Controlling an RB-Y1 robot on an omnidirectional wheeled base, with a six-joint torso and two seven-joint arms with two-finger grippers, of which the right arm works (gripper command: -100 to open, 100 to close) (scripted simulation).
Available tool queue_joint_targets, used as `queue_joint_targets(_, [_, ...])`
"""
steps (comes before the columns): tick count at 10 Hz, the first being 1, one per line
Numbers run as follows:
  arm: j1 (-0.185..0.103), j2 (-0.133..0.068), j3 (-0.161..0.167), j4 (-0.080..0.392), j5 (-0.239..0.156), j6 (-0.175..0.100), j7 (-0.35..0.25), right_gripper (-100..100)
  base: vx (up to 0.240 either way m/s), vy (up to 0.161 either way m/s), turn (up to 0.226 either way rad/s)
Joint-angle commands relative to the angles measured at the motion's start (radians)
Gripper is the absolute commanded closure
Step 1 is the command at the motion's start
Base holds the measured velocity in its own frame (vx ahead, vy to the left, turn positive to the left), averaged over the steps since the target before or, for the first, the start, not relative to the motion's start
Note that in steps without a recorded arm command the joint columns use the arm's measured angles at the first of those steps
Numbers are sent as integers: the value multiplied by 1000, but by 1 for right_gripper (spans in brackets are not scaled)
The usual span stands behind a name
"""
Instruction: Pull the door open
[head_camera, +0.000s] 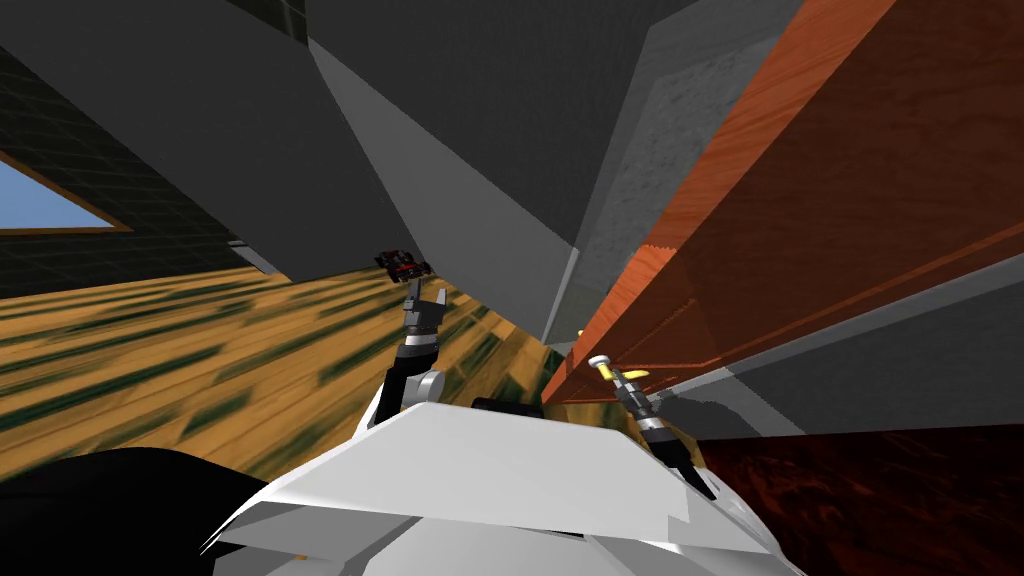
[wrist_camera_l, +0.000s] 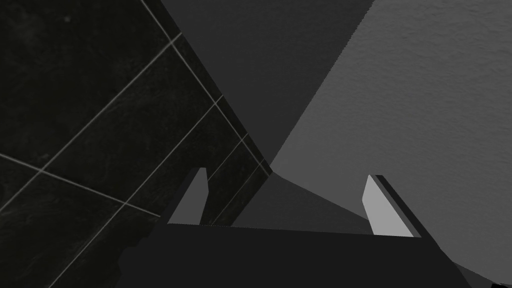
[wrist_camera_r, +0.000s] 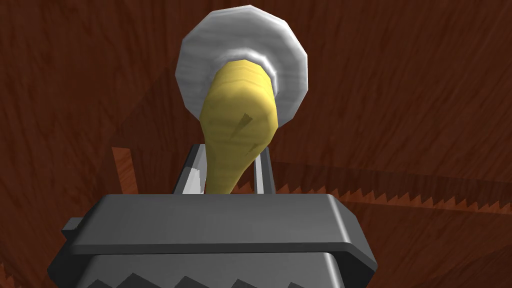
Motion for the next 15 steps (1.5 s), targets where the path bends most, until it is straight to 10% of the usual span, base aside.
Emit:
queue_joint_targets(1, [6, -2, 3, 4, 1, -16, -1, 100, -193, -115, 162])
queue_joint_targets(7, [10, -10, 10, 35, 2, -61, -8, 100, -206, -98, 174])
queue_joint_targets(15, [-67, 29, 57, -10, -1, 51, 21, 100, -165, -62, 50])
